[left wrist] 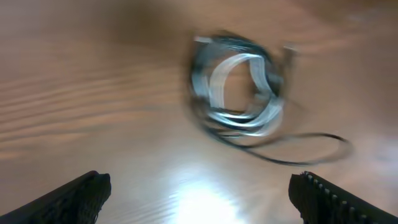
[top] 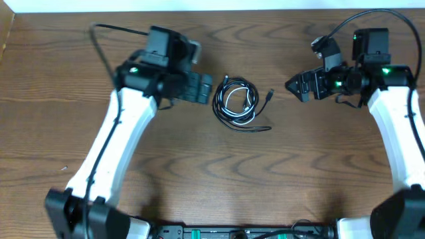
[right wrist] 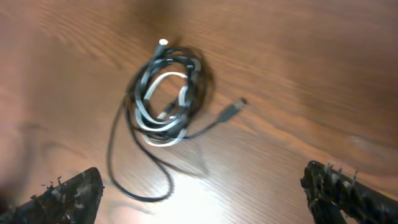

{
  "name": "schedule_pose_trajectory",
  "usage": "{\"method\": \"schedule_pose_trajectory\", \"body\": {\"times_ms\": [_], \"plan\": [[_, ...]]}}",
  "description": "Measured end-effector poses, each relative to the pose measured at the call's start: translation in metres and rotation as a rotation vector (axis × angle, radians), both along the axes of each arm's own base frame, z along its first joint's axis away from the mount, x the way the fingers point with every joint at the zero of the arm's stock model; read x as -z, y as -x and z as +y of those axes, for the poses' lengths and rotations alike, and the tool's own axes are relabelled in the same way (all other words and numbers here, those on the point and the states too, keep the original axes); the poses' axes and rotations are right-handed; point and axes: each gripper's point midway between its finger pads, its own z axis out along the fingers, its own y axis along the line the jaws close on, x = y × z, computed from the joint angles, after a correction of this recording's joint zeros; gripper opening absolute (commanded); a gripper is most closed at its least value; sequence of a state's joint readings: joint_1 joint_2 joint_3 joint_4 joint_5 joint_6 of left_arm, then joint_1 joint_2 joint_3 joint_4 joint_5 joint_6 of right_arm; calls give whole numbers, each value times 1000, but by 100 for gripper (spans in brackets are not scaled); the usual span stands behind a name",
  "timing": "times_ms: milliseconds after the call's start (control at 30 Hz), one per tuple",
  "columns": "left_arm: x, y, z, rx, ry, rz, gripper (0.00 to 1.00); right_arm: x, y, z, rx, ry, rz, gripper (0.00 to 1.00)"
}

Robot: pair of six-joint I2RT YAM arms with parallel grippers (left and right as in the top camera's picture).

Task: Untangle cables
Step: 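Move both grippers forward toward the tangled black and white cables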

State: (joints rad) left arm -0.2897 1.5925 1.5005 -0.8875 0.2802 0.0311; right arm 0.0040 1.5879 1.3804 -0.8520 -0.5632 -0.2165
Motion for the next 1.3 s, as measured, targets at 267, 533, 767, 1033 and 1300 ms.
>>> {"method": "schedule_pose_trajectory", "body": {"times_ms": [267, 533, 767, 1033, 1300], "plan": [[54, 2, -37, -114, 116, 254, 76, 20, -9, 14, -4, -108, 87, 88], [128, 10, -51, -416, -6, 449, 76, 49, -13, 6, 117, -50, 197, 86], [167, 21, -65, -472, -62, 526, 65, 54, -13, 4, 155, -13, 215, 86], [175, 5, -73, -490, -26, 483, 12, 55, -13, 2, 179, -2, 222, 84], [170, -16, -84, -484, 39, 412, 8, 54, -15, 12, 179, -10, 219, 84]]}}
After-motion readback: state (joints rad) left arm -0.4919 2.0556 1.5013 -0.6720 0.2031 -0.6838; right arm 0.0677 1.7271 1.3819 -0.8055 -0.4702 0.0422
